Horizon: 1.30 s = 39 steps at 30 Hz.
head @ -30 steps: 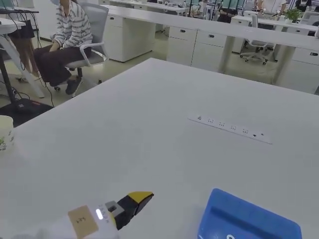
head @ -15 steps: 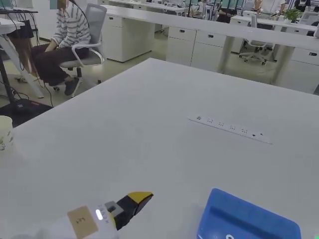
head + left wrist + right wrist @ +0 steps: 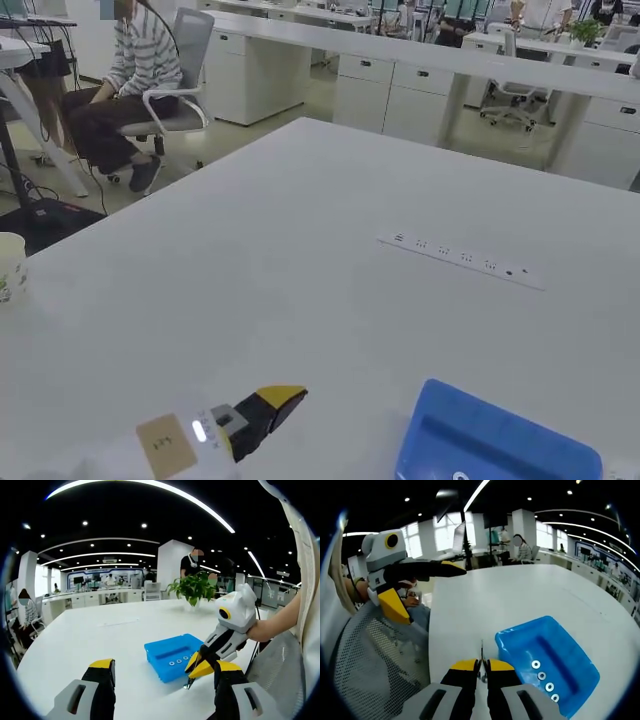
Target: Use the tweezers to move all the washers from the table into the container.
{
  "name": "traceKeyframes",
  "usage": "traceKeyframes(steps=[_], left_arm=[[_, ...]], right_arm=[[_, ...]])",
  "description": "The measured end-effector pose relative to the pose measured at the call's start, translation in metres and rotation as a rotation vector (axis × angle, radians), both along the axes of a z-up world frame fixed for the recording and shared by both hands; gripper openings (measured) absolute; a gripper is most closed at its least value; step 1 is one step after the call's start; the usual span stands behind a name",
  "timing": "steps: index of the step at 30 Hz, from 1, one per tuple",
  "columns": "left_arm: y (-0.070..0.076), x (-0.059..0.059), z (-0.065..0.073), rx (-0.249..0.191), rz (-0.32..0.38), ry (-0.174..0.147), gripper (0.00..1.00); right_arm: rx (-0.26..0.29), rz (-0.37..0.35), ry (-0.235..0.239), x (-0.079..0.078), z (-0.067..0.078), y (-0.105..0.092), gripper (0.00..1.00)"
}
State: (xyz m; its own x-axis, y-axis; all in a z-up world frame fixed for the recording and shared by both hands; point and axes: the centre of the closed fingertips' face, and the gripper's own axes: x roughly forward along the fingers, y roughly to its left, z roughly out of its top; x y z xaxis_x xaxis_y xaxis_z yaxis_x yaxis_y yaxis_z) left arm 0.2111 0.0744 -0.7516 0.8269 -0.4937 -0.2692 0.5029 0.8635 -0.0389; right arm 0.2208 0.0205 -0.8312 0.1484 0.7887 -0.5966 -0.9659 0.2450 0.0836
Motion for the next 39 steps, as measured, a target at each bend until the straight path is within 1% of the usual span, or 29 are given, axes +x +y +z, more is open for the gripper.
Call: traceKeyframes(steps=[1,2,4,6,8,11,12,14,16,17,18,19,21,23,24,25,26,28,30,34,38,39], left_arm=[[0.0,0.0,0.0,0.0,0.0,0.001,0.82],[0.0,0.0,0.0,0.0,0.0,0.001,0.82],[0.0,0.0,0.0,0.001,0.0,0.001,0.82],[0.0,0.0,0.0,0.0,-0.001,0.0,0.82],[0.0,0.0,0.0,0.001,-0.003,0.0,0.82],[0.0,0.0,0.0,0.002,-0.003,0.0,0.82],[0.0,0.0,0.0,0.002,-0.004,0.0,0.82],[-0.001,0.0,0.0,0.001,-0.005,-0.001,0.82],[-0.001,0.0,0.0,0.001,-0.006,-0.001,0.82],[-0.001,0.0,0.001,0.001,-0.006,-0.001,0.82],[-0.001,0.0,0.001,0.001,-0.007,-0.001,0.82],[-0.001,0.0,0.001,0.002,-0.007,-0.001,0.82],[-0.001,0.0,0.001,0.001,-0.007,-0.002,0.82],[-0.002,-0.001,0.001,0.0,-0.008,-0.002,0.82],[-0.001,-0.001,0.001,0.001,-0.007,-0.003,0.82],[-0.001,-0.001,0.001,0.0,-0.007,-0.002,0.82],[-0.001,-0.001,0.001,-0.002,-0.006,-0.002,0.82],[-0.001,0.0,0.001,-0.002,-0.002,-0.005,0.82],[0.0,0.0,0.001,-0.005,-0.002,-0.005,0.82],[0.001,0.0,0.002,-0.007,0.001,-0.009,0.82],[0.001,-0.001,0.002,-0.007,0.001,-0.009,0.82],[0.0,-0.001,0.002,-0.008,0.0,-0.009,0.82]], right_arm=[[0.01,0.0,-0.005,0.001,0.001,0.002,0.04],[0.007,0.001,-0.002,0.0,0.001,0.003,0.04],[0.006,0.014,-0.018,-0.001,0.001,0.003,0.03],[0.009,0.028,-0.019,-0.003,0.001,0.003,0.03],[0.011,0.031,-0.035,-0.001,0.001,0.003,0.02],[0.03,0.016,-0.028,0.001,0.001,0.002,0.02],[0.05,0.0,-0.009,0.002,0.002,0.002,0.02],[0.065,-0.015,-0.001,0.004,0.002,0.002,0.02],[0.081,-0.045,0.026,0.008,0.002,0.0,0.01],[0.098,-0.068,0.053,0.009,0.002,0.0,0.01],[0.103,-0.077,0.059,0.011,0.002,-0.001,0.01],[0.115,-0.107,0.087,0.013,0.002,-0.002,0.01],[0.12,-0.132,0.124,0.014,0.002,-0.004,0.02],[0.121,-0.133,0.112,0.017,0.004,-0.004,0.02],[0.134,-0.14,0.121,0.017,0.007,-0.004,0.02],[0.16,-0.153,0.134,0.018,0.013,-0.002,0.02],[0.171,-0.157,0.133,0.019,0.017,-0.002,0.02],[0.166,-0.157,0.124,0.02,0.025,-0.002,0.02],[0.176,-0.147,0.108,0.02,0.035,-0.001,0.02],[0.216,-0.142,0.11,0.022,0.053,0.0,0.02],[0.241,-0.148,0.12,0.024,0.066,0.0,0.02],[0.248,-0.151,0.116,0.024,0.069,0.0,0.02]])
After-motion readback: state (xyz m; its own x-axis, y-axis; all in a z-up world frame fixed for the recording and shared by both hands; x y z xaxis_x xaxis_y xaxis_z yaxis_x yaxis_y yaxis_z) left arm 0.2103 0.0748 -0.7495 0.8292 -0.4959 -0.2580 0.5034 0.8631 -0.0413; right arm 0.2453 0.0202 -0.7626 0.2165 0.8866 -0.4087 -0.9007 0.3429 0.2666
